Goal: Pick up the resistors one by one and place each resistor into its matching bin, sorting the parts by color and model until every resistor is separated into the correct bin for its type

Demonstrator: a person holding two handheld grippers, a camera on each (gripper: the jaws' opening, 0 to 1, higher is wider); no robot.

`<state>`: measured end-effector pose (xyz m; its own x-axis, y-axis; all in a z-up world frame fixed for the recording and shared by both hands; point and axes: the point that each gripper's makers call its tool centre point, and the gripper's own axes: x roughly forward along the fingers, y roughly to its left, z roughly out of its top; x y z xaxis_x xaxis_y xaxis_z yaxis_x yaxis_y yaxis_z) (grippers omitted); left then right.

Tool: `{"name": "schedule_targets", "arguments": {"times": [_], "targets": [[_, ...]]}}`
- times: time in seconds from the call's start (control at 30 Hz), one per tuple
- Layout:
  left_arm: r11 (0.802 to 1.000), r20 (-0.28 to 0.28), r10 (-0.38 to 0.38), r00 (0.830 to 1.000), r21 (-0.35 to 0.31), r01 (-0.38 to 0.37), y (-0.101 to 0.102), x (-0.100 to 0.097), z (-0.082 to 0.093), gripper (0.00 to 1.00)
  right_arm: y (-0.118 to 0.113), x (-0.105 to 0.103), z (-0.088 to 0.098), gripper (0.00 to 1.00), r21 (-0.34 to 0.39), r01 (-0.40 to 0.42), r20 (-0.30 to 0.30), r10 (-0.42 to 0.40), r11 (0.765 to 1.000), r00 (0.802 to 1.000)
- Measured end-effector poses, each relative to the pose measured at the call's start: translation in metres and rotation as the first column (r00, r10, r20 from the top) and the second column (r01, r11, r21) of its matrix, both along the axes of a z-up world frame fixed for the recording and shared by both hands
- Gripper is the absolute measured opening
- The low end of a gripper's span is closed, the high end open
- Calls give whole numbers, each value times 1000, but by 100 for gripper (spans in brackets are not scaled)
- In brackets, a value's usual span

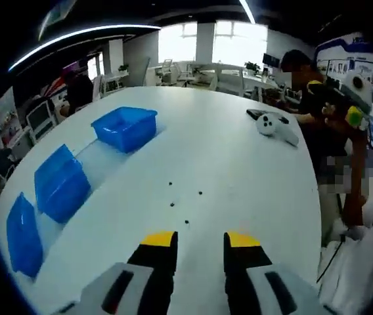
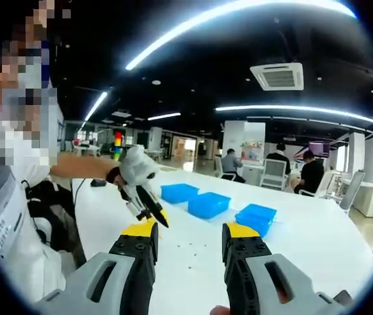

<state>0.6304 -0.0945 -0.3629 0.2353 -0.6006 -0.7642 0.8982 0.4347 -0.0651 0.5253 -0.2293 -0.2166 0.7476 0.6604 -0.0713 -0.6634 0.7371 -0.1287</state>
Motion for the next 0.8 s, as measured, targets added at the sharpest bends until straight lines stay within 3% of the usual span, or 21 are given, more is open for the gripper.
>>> {"name": "schedule_targets", "arguments": {"times": [0.13,0.4,0.5,0.73,0.77,0.8], "targets": [[998,-71,-2,997,66,7,-7,8,-21,29,2,-1,0,41,0,-7,1,7,1000,1000],[993,-87,-19,996,115,29,-16,19,-33,28,2,-2,2,41,2,-9,4,9,1000,1000],[986,-52,-44,998,161,52,-15,21,-35,22,3,0,-1,41,1,-11,-1,11,1000,1000],[981,-67,-30,997,190,43,-17,27,-35,16,5,1,-1,41,-2,-17,-4,17,1000,1000],[981,-80,-18,997,191,33,-17,28,-35,11,6,1,-1,41,-3,-18,-4,18,1000,1000],[986,-156,-33,987,156,58,-24,19,-36,5,6,0,-2,41,-4,-18,-4,18,1000,1000]]}}
